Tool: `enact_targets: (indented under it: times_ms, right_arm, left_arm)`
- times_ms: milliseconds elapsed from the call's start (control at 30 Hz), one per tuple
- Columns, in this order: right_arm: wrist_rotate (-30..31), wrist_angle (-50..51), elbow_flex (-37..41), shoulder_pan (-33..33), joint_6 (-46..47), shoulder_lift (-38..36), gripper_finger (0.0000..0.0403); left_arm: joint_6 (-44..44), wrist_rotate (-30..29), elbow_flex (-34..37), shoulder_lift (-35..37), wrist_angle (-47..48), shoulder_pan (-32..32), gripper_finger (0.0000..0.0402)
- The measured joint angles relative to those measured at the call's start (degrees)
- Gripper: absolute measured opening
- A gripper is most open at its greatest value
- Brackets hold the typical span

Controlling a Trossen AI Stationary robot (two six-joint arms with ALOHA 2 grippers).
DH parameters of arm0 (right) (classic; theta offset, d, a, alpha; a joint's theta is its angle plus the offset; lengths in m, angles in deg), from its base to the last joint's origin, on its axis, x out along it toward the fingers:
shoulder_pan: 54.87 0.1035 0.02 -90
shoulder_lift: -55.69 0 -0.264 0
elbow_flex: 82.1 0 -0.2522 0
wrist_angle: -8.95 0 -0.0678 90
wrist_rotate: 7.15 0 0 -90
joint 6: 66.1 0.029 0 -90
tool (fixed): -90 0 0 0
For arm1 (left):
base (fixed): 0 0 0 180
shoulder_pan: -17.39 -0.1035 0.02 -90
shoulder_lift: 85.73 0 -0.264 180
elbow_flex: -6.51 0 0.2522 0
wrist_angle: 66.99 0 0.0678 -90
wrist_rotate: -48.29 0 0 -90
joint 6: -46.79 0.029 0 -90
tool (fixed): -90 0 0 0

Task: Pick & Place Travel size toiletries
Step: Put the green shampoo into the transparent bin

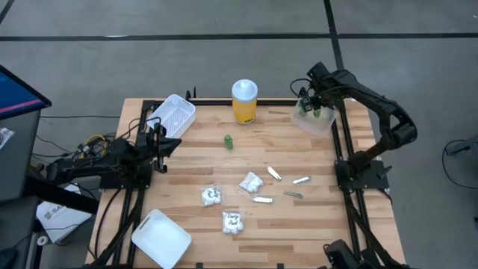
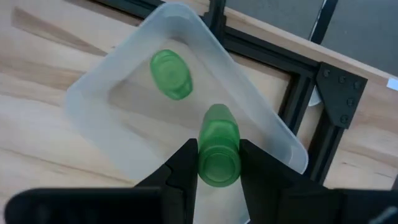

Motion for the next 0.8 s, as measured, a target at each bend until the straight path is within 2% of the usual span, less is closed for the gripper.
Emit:
enact_targets:
  times_ms: [400, 500, 800]
  right_arm:
    - [-2.3, -3.4, 0.0, -4.4, -5.3, 3.9, 0.0087]
    - [-4.5, -4.7, 0.0, -5.5, -6.6, 3.9, 0.0087]
    - [-5.9, -6.2, 1.8, -5.7, -8.7, 3.9, 0.0087]
  left_arm:
    - [0.0, 0.0, 0.0, 0.0, -0.3, 0.0, 0.0001]
    - [0.0, 0.0, 0.0, 0.0, -0.3, 0.0, 0.0001]
    - [0.0, -0.2, 0.0, 0.0, -0.5, 0.0, 0.0001]
